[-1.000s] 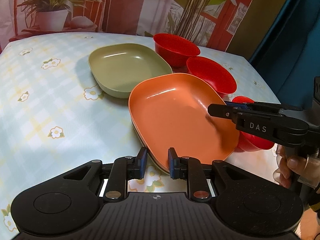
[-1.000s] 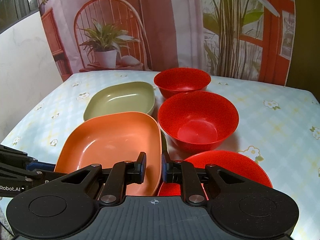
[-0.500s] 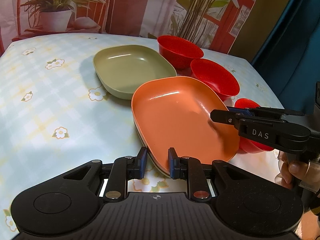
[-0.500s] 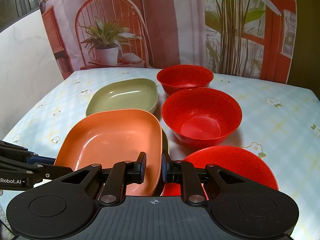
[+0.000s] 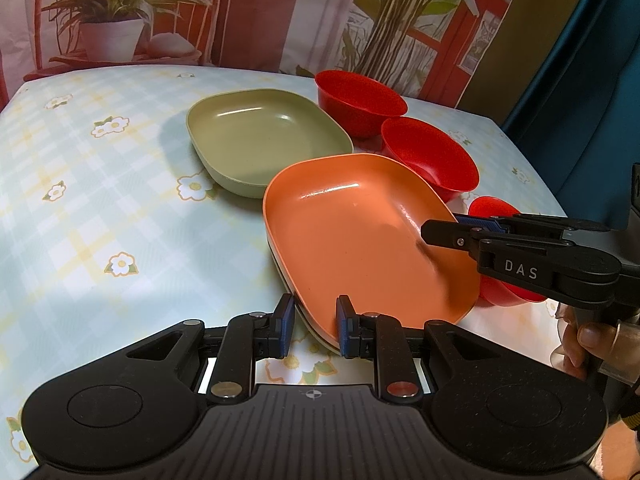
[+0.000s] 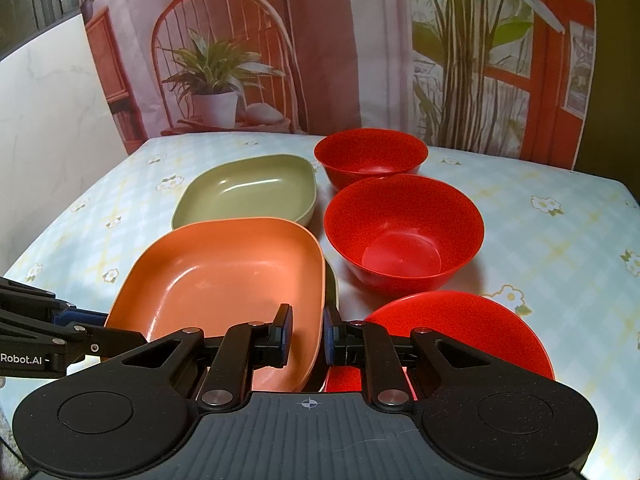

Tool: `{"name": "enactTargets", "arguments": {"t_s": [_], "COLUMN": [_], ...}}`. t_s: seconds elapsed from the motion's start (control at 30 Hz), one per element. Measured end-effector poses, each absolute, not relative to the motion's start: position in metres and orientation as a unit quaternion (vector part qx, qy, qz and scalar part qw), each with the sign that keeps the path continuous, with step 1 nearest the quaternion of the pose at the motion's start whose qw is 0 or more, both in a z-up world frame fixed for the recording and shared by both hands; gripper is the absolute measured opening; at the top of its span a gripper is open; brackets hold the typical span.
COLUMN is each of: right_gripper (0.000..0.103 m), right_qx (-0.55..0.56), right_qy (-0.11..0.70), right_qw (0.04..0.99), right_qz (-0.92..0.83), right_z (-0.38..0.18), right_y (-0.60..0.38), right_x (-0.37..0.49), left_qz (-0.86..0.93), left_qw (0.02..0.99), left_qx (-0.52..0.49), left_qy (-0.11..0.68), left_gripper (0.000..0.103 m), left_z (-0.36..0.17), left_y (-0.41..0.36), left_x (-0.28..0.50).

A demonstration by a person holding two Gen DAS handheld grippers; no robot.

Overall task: Organize plates and bowls
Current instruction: 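Lower the orange plate onto the green plate and open the left gripper, then withdraw the left gripper and move it to the other green plate's rim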

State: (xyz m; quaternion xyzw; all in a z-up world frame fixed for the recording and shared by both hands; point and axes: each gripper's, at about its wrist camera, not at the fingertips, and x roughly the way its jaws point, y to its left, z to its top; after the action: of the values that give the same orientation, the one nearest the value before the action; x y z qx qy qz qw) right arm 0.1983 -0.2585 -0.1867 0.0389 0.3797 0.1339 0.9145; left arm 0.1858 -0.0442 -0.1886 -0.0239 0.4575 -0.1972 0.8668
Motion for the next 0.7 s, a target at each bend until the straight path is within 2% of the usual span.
{"name": "enactTargets", "arguments": {"t_s": [0.2,0.3,0.4,0.5,0.7], "right_gripper": [0.015,0.015,0.017,0.02,0.02], "right_qx": [0.037,0.034,0.025,0.02,0.021], "right_qy": [0.38,0.38,0.371,0.362,0.36], "right_qw": [0.914,0.915,0.92,0.924,0.925], "right_qz": [0.134,0.133,0.126,0.121,0.12], "right_z": [-0.1869,-0.1863,-0.1834,-0.1797,-0.1772], "right_y": [-0.2582,-0.2586,-0.2587,-0.2612,-0.2655], "right_x": [0.1984,0.1983,0.1965,0.1951,0.1955], "left_qz": [-0.197,-0.193,-0.186,-0.186,-0.187], "left_qw": [0.867,0.869,0.873,0.876,0.875], "left_qx": [-0.025,-0.024,-0.026,-0.028,-0.028], "left_qy": [0.457,0.455,0.45,0.445,0.445], "left_gripper": [0.022,0.026,0.041,0.042,0.042], "left_z": [-0.1891,-0.1891,-0.1882,-0.1858,-0.1867], "left_y": [-0.0442,-0.0439,-0.0409,-0.0397,-0.0402], "left_x": [0.1867,0.1871,0.1876,0.1876,0.1865]}}
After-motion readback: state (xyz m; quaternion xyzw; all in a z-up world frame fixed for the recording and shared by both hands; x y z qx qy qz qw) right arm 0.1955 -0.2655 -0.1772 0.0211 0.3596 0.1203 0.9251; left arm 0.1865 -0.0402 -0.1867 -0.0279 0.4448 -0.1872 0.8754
